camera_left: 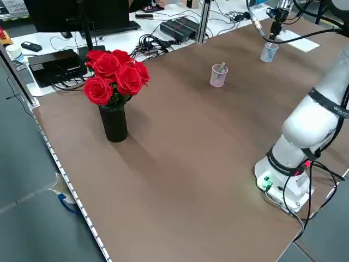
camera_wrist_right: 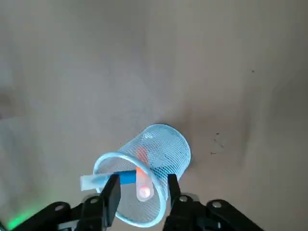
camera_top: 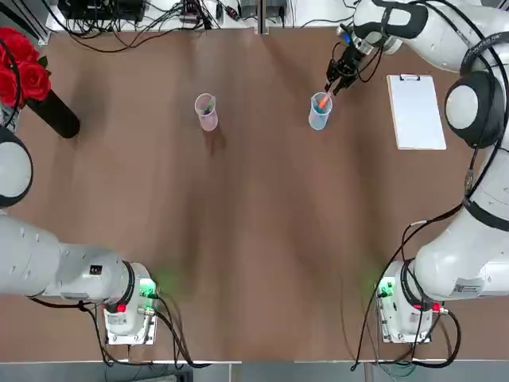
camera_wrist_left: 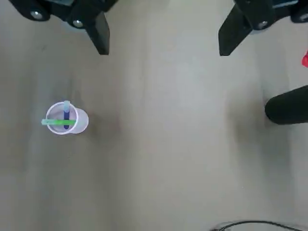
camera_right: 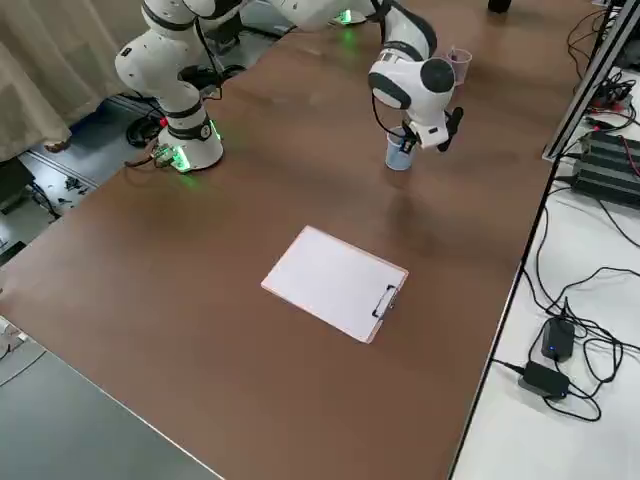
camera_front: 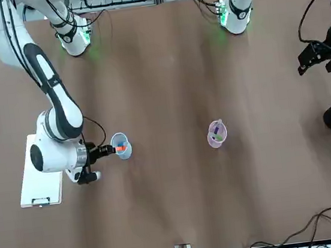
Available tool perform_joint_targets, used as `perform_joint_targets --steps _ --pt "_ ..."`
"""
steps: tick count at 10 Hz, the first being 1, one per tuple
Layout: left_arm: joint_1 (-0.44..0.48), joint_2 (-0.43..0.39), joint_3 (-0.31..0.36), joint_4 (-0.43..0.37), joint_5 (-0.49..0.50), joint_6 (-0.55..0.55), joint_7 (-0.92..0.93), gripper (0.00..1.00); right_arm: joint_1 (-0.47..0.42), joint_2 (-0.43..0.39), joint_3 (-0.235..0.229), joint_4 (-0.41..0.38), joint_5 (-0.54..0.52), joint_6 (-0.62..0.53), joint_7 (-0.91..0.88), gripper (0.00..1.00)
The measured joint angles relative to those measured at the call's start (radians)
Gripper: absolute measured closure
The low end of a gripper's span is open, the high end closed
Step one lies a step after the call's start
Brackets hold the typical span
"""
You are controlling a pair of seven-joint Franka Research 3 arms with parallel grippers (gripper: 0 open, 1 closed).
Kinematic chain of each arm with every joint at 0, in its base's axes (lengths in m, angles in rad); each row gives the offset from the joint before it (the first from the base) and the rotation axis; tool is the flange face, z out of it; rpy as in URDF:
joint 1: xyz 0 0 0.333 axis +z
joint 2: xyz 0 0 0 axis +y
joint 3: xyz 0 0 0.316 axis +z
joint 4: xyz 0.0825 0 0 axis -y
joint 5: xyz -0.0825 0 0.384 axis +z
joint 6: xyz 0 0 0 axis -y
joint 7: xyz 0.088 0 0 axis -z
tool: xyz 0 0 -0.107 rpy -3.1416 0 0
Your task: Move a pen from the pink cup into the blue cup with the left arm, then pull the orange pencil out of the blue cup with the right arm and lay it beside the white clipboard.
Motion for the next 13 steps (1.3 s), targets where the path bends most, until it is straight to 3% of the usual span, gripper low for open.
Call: perform_joint_targets --steps 11,13 --pt "0.000 0.006 -0.001 -0.003 -0.009 0.000 0.000 0.00 0.001 0.000 0.004 -0.016 0.000 0.016 0.000 0.70" --pt "0.001 0.006 0.001 -0.002 -0.009 0.000 0.000 0.00 0.001 0.000 0.004 -0.016 0.000 0.016 0.001 0.78"
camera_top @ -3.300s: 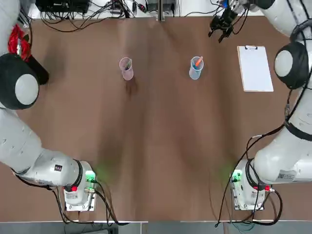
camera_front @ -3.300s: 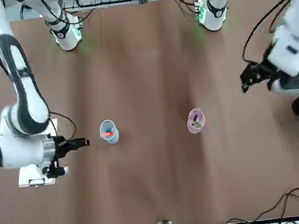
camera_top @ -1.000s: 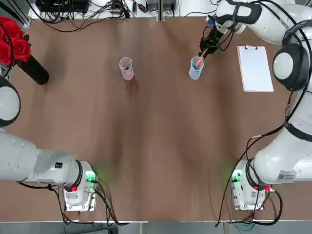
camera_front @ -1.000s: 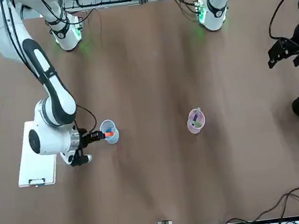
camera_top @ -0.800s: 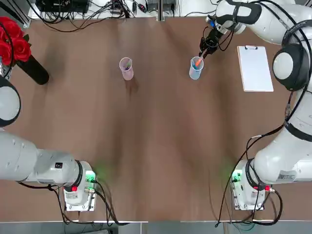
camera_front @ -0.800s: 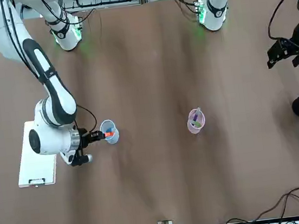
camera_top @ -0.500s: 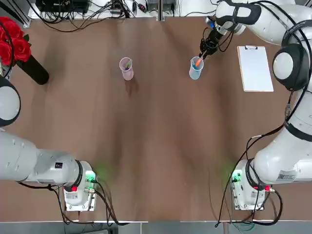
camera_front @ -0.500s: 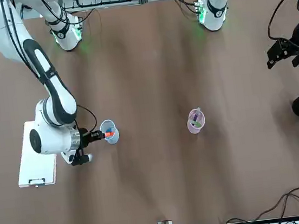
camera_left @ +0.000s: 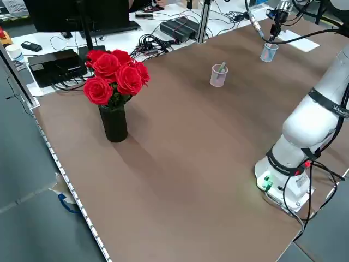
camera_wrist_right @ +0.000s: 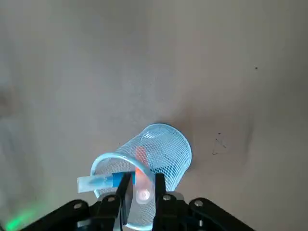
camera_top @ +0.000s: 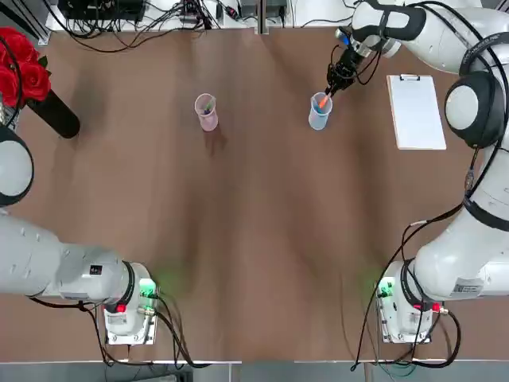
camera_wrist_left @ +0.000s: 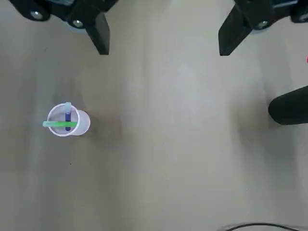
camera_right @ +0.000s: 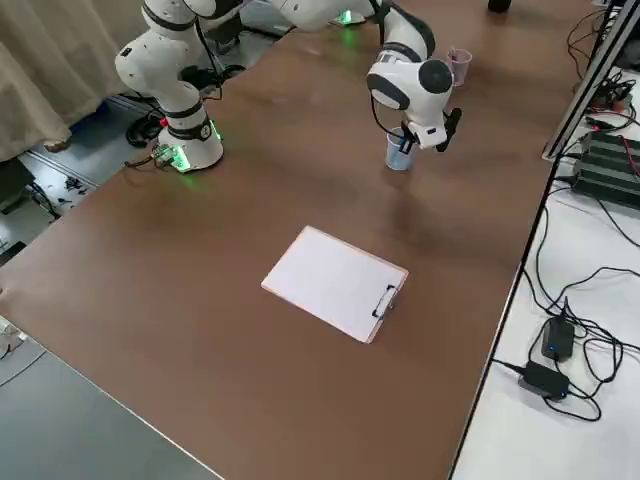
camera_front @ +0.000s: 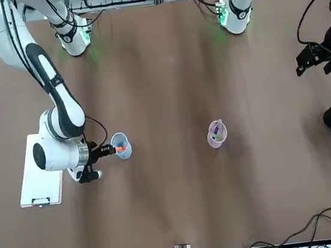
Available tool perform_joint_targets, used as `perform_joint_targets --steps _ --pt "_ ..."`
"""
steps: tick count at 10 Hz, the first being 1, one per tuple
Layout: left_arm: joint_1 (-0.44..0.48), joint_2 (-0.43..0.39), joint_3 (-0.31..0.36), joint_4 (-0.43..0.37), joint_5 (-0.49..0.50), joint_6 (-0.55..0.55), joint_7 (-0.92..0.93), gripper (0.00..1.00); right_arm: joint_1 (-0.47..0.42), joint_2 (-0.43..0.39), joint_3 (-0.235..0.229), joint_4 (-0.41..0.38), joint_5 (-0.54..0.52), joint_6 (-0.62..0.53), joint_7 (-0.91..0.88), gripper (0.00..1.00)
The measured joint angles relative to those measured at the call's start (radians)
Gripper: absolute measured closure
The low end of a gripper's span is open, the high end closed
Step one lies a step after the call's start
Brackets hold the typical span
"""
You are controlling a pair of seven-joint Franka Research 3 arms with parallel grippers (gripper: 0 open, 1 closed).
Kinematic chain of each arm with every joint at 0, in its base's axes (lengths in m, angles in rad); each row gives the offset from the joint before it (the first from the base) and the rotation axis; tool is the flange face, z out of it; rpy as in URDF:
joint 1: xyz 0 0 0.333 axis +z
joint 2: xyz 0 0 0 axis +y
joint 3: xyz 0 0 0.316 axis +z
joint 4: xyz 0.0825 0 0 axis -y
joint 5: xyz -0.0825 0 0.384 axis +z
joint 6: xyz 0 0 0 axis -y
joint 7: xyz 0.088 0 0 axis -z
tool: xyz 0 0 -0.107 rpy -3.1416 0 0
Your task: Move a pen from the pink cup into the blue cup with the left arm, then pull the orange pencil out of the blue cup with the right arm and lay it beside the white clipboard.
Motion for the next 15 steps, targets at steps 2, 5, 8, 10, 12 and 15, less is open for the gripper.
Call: perform_joint_targets --steps 2,5,8,10,12,15 --pt "0.001 0.000 0.001 0.001 0.000 0.000 0.000 0.00 0.000 0.000 0.000 0.000 0.000 0.000 0.001 0.81" --pt "0.001 0.000 0.002 0.001 0.000 0.000 0.000 0.00 0.000 -0.001 0.000 0.000 0.002 0.000 0.008 0.84" --pt "0.001 0.000 0.002 0.001 0.000 0.000 0.000 0.00 0.000 -0.011 0.000 0.016 0.003 -0.020 0.028 0.84" --pt "0.001 0.000 0.002 0.001 0.000 0.000 0.000 0.00 -0.001 -0.027 -0.002 0.054 0.003 -0.080 0.043 0.84" --pt "0.001 0.000 0.001 0.001 0.000 0.000 0.000 0.00 -0.008 -0.042 -0.008 0.097 0.003 -0.152 0.046 0.84" --pt "0.001 -0.001 0.001 0.002 0.000 0.000 0.000 0.00 -0.033 -0.059 -0.015 0.167 0.003 -0.265 0.046 0.84"
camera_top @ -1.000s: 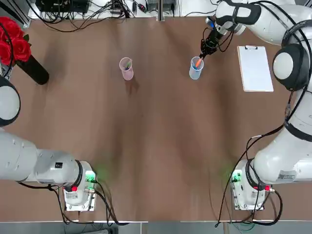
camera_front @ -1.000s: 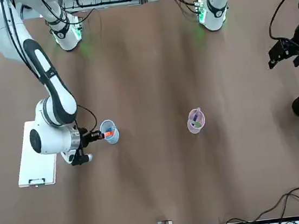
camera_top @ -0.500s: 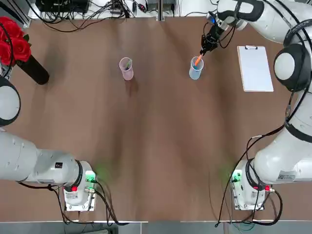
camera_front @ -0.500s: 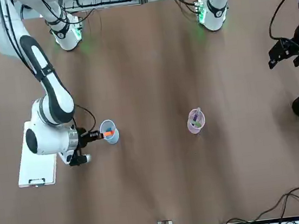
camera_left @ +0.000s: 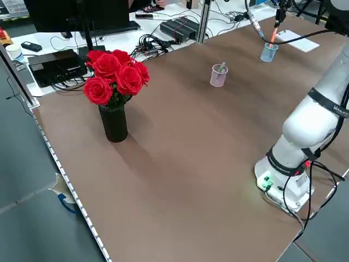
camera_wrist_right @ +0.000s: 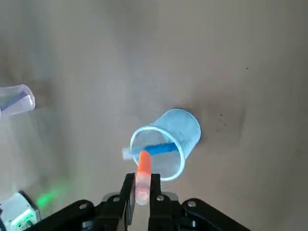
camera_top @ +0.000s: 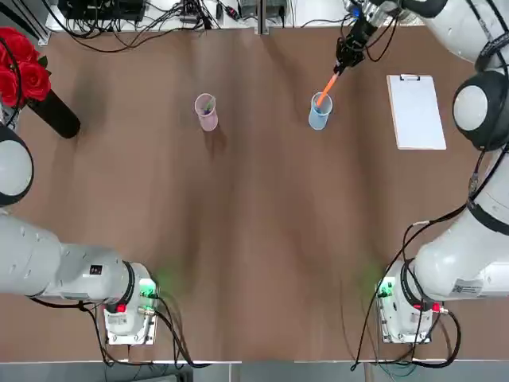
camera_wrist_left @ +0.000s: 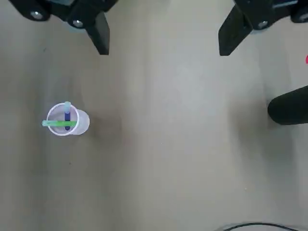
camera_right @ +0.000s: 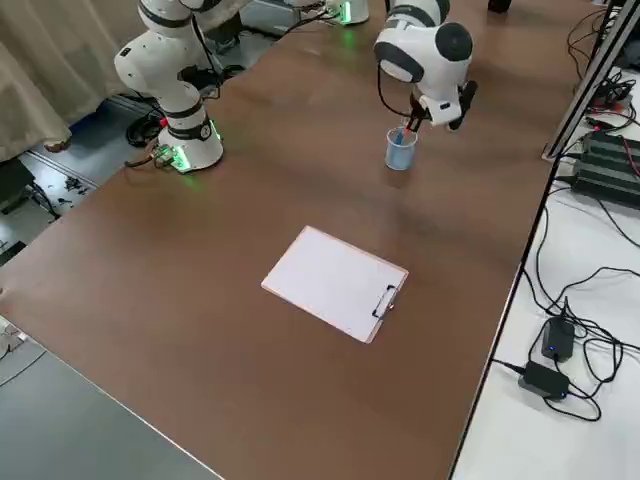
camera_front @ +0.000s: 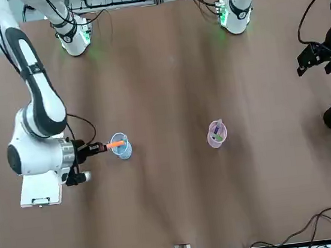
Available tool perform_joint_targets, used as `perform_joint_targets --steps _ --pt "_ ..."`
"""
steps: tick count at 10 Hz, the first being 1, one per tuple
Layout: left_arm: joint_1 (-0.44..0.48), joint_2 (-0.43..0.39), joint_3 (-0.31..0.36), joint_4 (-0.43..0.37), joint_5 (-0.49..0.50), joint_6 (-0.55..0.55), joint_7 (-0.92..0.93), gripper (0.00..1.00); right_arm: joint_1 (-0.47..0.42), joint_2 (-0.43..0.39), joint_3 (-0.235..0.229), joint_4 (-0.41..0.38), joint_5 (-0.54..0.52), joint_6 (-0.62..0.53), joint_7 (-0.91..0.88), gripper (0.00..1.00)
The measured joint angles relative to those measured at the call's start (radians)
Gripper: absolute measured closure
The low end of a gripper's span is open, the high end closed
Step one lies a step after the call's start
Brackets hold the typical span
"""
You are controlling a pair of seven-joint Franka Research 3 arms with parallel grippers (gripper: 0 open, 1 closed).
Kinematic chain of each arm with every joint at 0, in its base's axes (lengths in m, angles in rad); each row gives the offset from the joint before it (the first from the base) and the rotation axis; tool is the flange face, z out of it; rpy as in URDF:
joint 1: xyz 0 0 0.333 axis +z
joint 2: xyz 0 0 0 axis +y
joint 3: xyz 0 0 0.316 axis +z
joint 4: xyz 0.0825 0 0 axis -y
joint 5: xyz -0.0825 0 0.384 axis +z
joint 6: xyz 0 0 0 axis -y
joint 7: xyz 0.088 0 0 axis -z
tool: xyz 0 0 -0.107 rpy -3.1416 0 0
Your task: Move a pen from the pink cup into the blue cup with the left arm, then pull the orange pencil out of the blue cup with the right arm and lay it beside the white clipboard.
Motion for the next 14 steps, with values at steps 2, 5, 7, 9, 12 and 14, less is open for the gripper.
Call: perform_joint_targets --steps 2,5,7,9,12,14 --pt "-0.001 -0.002 -0.003 0.001 0.000 -0.001 0.000 0.00 -0.004 -0.003 -0.021 0.053 -0.001 -0.080 0.000 0.84" --pt "-0.002 -0.007 -0.017 0.001 0.000 -0.007 0.000 0.00 -0.011 -0.010 -0.064 0.157 -0.056 -0.248 0.000 0.84" --pt "-0.002 -0.008 -0.016 0.001 0.000 -0.012 0.000 0.00 -0.012 -0.010 -0.079 0.189 -0.189 -0.304 0.000 0.84" --pt "0.000 -0.007 -0.012 0.000 0.000 -0.013 -0.002 0.00 -0.015 -0.005 -0.095 0.195 -0.294 -0.311 -0.017 0.84" --pt "0.005 -0.005 -0.007 -0.001 0.000 -0.010 -0.002 0.00 -0.023 0.061 -0.193 0.196 -0.347 -0.312 -0.161 0.84" --pt "0.014 -0.004 -0.003 -0.002 0.006 -0.009 -0.002 0.00 -0.033 0.093 -0.218 0.196 -0.375 -0.311 -0.204 0.84"
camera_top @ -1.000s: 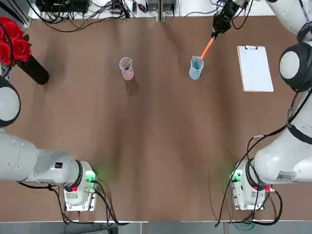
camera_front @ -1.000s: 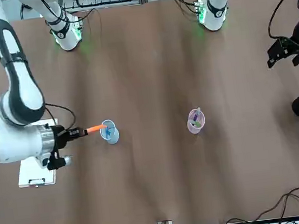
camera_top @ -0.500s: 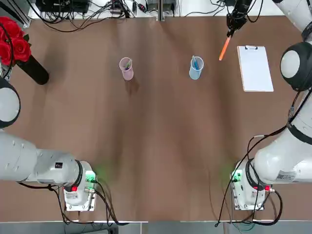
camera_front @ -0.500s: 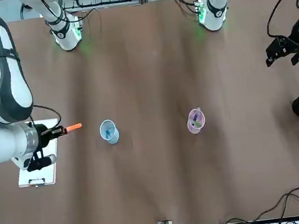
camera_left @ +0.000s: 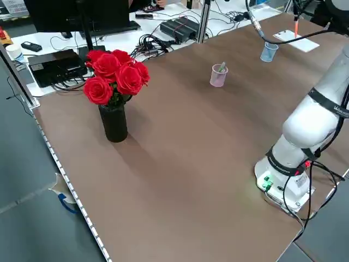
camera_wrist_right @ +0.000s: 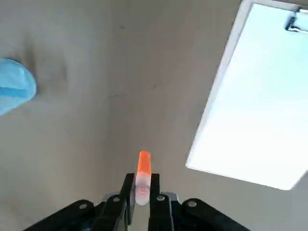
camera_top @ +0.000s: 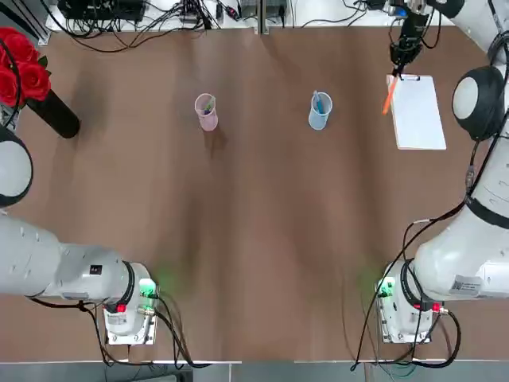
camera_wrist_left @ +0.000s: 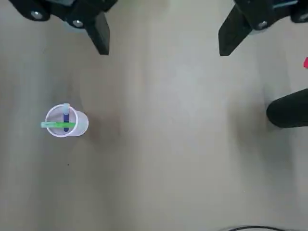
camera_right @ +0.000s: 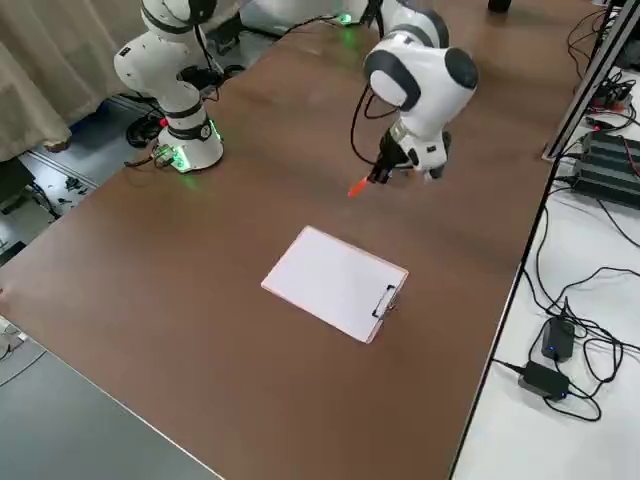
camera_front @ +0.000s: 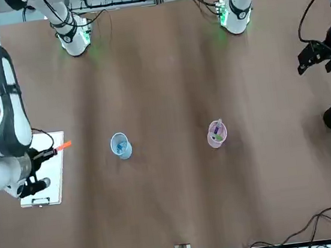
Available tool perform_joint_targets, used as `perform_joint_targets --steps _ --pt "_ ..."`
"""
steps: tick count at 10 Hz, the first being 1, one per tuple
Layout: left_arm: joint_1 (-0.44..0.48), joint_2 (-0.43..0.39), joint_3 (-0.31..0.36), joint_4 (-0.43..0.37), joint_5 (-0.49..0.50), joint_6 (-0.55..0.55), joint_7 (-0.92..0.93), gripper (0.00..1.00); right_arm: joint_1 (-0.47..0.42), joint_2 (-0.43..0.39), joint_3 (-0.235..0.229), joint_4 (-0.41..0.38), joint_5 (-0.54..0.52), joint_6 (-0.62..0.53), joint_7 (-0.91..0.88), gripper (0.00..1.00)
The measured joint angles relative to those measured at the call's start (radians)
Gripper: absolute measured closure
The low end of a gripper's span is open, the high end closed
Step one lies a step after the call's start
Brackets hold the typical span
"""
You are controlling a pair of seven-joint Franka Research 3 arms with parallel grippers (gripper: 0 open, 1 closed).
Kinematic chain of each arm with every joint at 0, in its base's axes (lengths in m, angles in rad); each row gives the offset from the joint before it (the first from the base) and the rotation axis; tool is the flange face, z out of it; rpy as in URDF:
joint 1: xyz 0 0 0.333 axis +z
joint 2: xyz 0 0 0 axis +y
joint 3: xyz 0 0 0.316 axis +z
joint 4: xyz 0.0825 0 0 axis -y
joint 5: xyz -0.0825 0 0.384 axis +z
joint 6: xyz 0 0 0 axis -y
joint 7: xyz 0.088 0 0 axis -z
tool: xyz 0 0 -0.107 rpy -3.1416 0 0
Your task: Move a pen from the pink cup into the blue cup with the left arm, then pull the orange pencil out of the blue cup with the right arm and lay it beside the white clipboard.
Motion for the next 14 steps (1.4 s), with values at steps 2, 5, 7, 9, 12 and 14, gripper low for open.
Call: perform_joint_targets --steps 2,5,7,9,12,14 --pt "0.014 0.000 0.002 0.000 0.004 0.002 0.000 0.00 0.000 0.047 -0.010 0.000 -0.007 0.029 0.000 0.84" --pt "0.021 0.000 0.002 -0.001 0.004 0.002 0.000 0.00 0.000 0.109 -0.018 0.000 -0.007 0.072 0.000 0.84" --pt "0.021 0.000 0.002 -0.001 0.005 0.002 0.000 0.00 0.000 0.126 -0.019 0.003 -0.007 0.095 0.000 0.84" --pt "0.021 0.001 0.002 -0.001 0.004 0.002 0.000 0.00 0.000 0.129 -0.019 0.004 -0.007 0.140 0.000 0.84" --pt "0.021 0.004 0.002 -0.002 0.005 0.002 0.000 0.00 0.001 0.153 -0.018 0.005 -0.007 0.254 0.000 0.84" --pt "0.021 0.009 0.002 -0.002 0.004 0.002 0.000 0.00 0.003 0.177 -0.018 0.006 -0.007 0.301 0.000 0.84"
